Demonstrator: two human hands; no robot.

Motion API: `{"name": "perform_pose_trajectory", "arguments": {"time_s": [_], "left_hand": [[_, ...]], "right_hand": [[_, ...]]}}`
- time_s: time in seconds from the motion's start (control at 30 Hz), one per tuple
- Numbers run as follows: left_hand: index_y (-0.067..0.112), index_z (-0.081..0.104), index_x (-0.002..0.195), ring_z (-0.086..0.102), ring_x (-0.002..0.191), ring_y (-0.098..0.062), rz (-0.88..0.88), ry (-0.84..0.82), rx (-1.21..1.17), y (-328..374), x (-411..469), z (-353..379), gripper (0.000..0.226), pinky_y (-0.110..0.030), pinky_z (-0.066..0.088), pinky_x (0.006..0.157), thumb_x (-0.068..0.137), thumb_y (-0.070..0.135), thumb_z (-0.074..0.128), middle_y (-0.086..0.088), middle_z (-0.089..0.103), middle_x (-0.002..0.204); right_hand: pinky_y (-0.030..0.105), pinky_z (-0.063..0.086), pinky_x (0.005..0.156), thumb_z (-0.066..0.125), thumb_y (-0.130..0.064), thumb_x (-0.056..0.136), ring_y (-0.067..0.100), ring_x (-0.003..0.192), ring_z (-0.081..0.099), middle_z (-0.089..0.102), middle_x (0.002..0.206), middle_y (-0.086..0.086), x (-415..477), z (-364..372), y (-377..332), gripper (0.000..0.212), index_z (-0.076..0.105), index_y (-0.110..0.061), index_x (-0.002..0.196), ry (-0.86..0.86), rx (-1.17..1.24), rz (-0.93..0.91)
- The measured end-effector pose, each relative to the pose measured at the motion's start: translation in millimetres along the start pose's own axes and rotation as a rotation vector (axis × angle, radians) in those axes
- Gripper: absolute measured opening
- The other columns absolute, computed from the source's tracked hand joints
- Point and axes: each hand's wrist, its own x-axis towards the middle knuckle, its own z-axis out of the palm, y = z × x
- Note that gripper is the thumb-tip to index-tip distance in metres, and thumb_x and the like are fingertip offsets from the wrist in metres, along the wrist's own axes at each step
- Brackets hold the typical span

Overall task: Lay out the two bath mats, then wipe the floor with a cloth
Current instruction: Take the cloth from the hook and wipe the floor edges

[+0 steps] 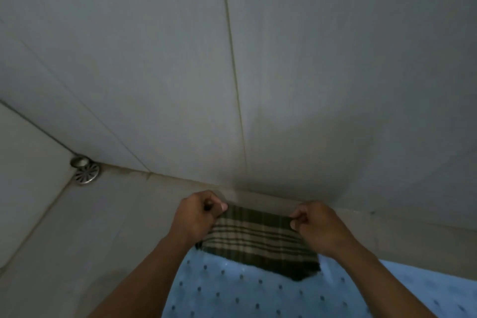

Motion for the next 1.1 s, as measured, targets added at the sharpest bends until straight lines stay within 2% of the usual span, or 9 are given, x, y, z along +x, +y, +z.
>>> {"name": "perform_pose_trajectory", "arguments": {"time_s": [0.13,0.33,0.43,0.5,0.6,0.77,0.9,0.97,1.1], "left_hand": [[0.028,0.064,0.073,0.064,0.071,-0.006,-0.03,0.204,-0.041,-12,19,23,0.021,-0.022,0.048,0.064,0.076,0.031,0.085,0.013,0.067,0.072],[0.025,0.06,0.085,0.063,0.082,-0.019,0.003,0.354,0.006,-25,41,32,0.025,-0.032,0.048,0.071,0.078,0.029,0.083,0.008,0.064,0.08],[0.021,0.058,0.098,0.055,0.096,-0.03,0.041,0.464,0.207,-26,42,35,0.031,-0.042,0.047,0.081,0.082,0.037,0.079,-0.003,0.062,0.099],[0.019,0.056,0.097,0.054,0.093,-0.033,0.118,0.513,0.311,-23,35,42,0.025,-0.044,0.046,0.08,0.089,0.039,0.069,-0.008,0.059,0.098],[0.021,0.062,0.097,0.056,0.091,-0.03,0.274,0.367,0.482,-25,22,62,0.02,-0.041,0.045,0.079,0.094,0.041,0.06,-0.006,0.06,0.096],[0.012,0.063,0.118,0.056,0.112,-0.03,0.263,0.243,0.496,-34,18,77,0.035,-0.043,0.046,0.099,0.097,0.038,0.057,-0.011,0.06,0.121],[0.008,0.059,0.135,0.05,0.135,-0.033,0.319,0.172,0.559,-51,13,80,0.049,-0.047,0.03,0.117,0.1,0.036,0.04,-0.016,0.057,0.141],[0.005,0.056,0.139,0.048,0.137,-0.035,0.35,0.105,0.598,-55,12,77,0.057,-0.046,0.019,0.117,0.103,0.038,0.025,-0.018,0.054,0.144],[0.0,0.052,0.141,0.046,0.137,-0.039,0.369,0.068,0.586,-53,10,77,0.058,-0.049,0.019,0.113,0.1,0.031,0.026,-0.022,0.05,0.147]], "right_hand": [[0.032,0.052,0.08,0.054,-0.014,0.096,0.024,0.092,0.064,0.07,0.099,0.008,21,43,6,0.015,0.069,-0.015,0.096,0.237,-0.165,-0.041],[0.038,0.054,0.069,0.063,0.0,0.085,0.034,0.081,0.065,0.067,0.091,0.014,39,69,-2,0.012,0.067,-0.008,0.093,0.519,-0.293,-0.184],[0.041,0.053,0.073,0.073,-0.012,0.084,0.035,0.089,0.062,0.066,0.098,0.014,40,72,-8,0.019,0.066,-0.008,0.101,0.683,-0.369,-0.221],[0.043,0.051,0.075,0.072,-0.013,0.083,0.035,0.09,0.058,0.064,0.1,0.013,32,77,-12,0.021,0.065,-0.008,0.102,0.749,-0.41,-0.298],[0.042,0.054,0.075,0.07,-0.006,0.072,0.031,0.088,0.059,0.063,0.099,0.011,25,96,-13,0.025,0.067,-0.009,0.097,0.616,-0.474,-0.437],[0.05,0.053,0.097,0.077,-0.013,0.076,0.034,0.119,0.053,0.058,0.127,0.018,41,121,-1,0.041,0.063,-0.01,0.114,0.462,-0.451,-0.257],[0.044,0.011,0.123,0.028,-0.032,0.103,0.028,0.151,0.017,0.022,0.162,0.013,33,134,7,0.051,0.033,-0.015,0.152,0.38,-0.472,-0.182],[0.039,-0.003,0.124,0.014,-0.036,0.103,0.024,0.153,0.004,0.005,0.163,0.007,27,133,4,0.057,0.012,-0.017,0.157,0.293,-0.478,-0.135],[0.052,0.034,0.114,0.035,-0.036,0.095,0.034,0.139,0.042,0.042,0.152,0.02,29,129,-3,0.057,0.047,-0.013,0.145,0.337,-0.536,-0.019]]}}
